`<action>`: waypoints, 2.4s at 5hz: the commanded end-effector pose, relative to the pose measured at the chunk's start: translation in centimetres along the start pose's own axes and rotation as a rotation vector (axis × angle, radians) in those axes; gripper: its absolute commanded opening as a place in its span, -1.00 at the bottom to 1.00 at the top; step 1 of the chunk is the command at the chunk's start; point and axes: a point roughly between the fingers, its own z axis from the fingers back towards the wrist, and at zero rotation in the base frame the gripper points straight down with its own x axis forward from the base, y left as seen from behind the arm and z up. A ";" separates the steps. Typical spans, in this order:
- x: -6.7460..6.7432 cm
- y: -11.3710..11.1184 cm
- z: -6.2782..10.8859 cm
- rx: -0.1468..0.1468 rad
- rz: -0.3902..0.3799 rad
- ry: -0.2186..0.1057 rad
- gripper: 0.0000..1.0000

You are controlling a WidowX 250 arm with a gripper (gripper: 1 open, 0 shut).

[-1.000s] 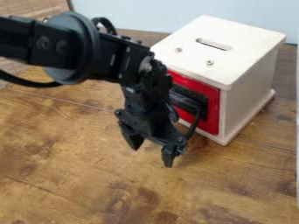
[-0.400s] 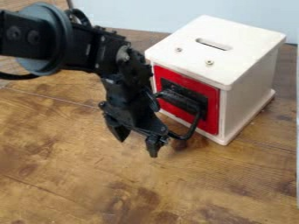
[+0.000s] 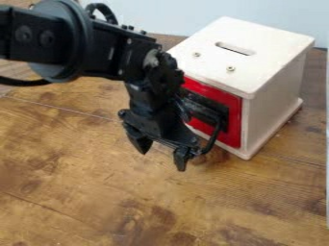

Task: Close the drawer

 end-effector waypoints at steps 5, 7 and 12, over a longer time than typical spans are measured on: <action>2.1 1.5 1.2 0.014 0.053 -0.157 1.00; 2.0 2.8 1.3 0.049 0.149 -0.178 1.00; 0.5 2.6 0.7 0.012 0.104 -0.216 1.00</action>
